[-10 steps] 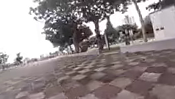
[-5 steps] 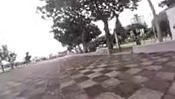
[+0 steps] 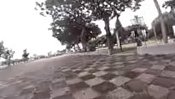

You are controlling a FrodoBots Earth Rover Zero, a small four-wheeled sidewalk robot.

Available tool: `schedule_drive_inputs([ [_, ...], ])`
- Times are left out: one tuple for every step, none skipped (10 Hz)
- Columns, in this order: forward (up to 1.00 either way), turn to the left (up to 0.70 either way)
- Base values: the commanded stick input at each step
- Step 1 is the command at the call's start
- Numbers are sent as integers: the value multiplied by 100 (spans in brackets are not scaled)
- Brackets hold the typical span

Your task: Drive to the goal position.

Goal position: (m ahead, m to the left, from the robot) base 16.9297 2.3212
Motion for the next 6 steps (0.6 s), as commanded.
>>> schedule_drive_inputs([
  [100, 40],
  [100, 38],
  [100, 29],
  [100, 13],
  [100, 0],
  [100, 0],
])
